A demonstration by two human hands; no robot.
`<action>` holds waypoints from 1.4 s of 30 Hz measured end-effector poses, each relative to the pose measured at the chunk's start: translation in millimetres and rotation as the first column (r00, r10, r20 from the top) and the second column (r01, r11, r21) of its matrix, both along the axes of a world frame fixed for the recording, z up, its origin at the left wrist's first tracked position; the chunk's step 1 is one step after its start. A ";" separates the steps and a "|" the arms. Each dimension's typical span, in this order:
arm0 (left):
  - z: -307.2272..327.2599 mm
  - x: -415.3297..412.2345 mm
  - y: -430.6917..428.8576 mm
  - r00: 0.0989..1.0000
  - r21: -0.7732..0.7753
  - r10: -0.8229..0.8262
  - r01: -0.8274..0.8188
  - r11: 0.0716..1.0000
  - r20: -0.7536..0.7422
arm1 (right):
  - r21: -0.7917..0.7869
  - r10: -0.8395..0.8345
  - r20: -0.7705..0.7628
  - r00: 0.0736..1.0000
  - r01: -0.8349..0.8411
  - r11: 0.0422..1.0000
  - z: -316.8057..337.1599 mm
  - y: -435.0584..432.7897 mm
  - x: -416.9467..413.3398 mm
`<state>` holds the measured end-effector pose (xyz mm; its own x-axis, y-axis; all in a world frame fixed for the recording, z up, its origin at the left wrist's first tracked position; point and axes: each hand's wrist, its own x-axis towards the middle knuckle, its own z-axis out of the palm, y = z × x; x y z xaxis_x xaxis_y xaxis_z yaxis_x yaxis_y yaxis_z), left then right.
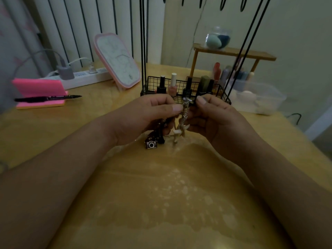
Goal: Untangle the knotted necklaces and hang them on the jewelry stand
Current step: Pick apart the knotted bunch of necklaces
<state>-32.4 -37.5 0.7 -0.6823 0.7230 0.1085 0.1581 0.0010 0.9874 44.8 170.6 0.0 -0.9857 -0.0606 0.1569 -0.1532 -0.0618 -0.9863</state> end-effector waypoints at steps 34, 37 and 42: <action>-1.2 5.6 3.1 0.972 -0.051 0.112 -0.125 0.991 -0.207 | 0.088 -0.198 -0.062 0.978 0.203 0.975 6.7 2.5 1.2; -3.4 2.1 3.9 0.976 0.000 0.137 -0.139 0.990 -0.168 | 0.081 -0.183 -0.024 0.983 0.184 0.980 6.8 2.0 1.4; -0.5 -1.5 2.6 0.986 0.140 0.149 -0.138 0.981 -0.073 | 0.210 -0.202 -0.043 0.979 0.206 0.956 2.7 0.3 0.8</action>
<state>-33.9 -34.9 0.2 -0.7628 0.5932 0.2575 0.2465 -0.1014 0.9638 45.6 170.9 2.7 -0.9773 0.1072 0.1825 -0.1611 0.1828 -0.9699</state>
